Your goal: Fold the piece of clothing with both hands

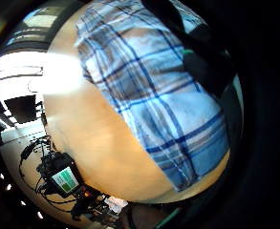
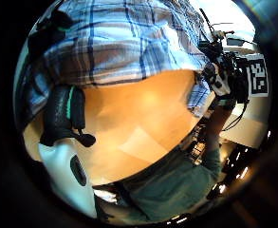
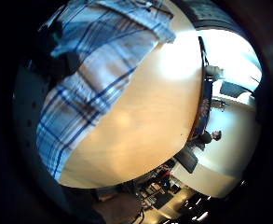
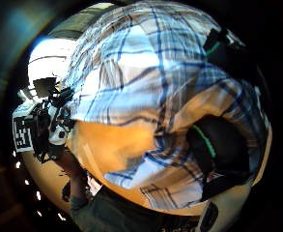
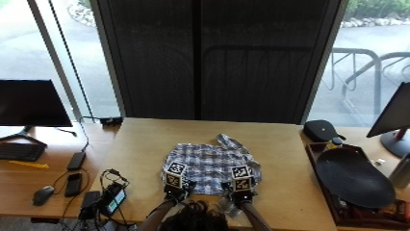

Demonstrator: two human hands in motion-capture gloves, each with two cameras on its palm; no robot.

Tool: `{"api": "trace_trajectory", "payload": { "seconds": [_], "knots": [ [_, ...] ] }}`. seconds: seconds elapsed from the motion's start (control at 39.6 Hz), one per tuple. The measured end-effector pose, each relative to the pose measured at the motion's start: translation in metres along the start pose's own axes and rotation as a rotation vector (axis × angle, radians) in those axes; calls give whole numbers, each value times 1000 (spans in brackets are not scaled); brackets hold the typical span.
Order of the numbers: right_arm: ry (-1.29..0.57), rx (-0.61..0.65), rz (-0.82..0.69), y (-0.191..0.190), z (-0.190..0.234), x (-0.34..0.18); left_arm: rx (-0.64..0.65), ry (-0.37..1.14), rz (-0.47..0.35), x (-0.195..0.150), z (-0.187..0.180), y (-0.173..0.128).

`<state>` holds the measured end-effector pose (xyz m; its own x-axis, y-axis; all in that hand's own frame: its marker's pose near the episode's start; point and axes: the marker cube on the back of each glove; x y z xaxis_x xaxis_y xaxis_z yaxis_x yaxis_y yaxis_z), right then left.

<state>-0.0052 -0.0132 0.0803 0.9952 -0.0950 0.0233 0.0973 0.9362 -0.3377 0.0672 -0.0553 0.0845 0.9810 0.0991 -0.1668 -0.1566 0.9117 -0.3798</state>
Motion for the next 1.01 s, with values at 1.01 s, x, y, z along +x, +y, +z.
{"api": "trace_trajectory", "payload": {
  "seconds": [1.01],
  "knots": [
    [19, -22, -46, -96, -168, 11, -1, -77, -123, -55, -152, -46]
  ]
}}
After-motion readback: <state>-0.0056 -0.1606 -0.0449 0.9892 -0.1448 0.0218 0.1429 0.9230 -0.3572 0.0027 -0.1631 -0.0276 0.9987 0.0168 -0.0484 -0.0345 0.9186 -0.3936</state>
